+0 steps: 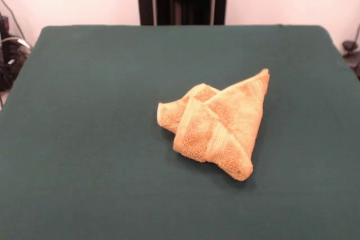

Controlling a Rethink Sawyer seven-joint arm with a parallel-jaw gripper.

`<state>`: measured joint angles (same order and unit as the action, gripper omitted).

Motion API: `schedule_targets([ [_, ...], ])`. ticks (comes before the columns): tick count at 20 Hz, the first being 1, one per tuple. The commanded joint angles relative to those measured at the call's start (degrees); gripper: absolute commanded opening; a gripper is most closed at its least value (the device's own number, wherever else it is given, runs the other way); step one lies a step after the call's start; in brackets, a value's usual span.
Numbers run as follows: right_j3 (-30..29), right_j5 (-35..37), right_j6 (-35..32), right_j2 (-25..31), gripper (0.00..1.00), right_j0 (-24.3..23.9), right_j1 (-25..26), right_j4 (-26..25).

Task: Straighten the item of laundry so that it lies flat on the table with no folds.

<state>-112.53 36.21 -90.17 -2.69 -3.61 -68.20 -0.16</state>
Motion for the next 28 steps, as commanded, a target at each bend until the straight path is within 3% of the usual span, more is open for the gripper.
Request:
schedule_targets([
  [1,3.65,3.04,-12.87,1.3,1.0,2.46,4.38,0.29],
  [8,12.03,5.52,-8.23,2.94,1.0,-1.62,10.42,0.39],
  [13,18.33,5.43,-8.39,2.69,1.0,-2.66,17.81,-0.73],
  [20,18.25,-5.7,-10.69,2.93,1.0,-3.09,26.02,0.03],
  [28,17.22,-14.16,-11.07,3.23,1.0,-2.17,29.88,0.47],
])
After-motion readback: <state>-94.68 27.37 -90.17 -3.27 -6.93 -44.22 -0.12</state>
